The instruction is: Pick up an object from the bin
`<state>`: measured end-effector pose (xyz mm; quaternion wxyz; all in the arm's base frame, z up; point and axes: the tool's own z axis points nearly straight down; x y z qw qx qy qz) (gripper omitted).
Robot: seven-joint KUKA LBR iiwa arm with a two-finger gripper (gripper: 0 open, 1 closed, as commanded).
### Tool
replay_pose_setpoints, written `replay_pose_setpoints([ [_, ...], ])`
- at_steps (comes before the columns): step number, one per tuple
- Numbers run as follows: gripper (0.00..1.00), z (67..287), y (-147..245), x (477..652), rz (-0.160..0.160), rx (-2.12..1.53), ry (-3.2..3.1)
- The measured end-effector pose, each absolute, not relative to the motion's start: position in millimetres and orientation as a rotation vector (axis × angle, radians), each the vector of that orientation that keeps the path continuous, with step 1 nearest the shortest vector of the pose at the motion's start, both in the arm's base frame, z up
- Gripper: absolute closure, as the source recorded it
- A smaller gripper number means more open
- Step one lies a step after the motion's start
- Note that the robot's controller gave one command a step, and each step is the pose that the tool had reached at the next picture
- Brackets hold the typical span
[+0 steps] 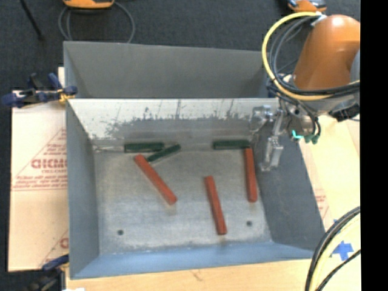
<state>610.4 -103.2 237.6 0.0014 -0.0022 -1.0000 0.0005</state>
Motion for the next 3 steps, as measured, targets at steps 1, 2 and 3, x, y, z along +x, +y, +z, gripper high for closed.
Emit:
replay_pose_setpoints([
  [1,0.0,113.9,-142.5,590.9,-0.001,1.038,-2.963],
  [2,0.0,75.3,-129.4,623.9,-0.022,1.646,-2.697],
  [3,0.0,74.5,-124.9,613.7,-0.009,2.162,-2.29],
])
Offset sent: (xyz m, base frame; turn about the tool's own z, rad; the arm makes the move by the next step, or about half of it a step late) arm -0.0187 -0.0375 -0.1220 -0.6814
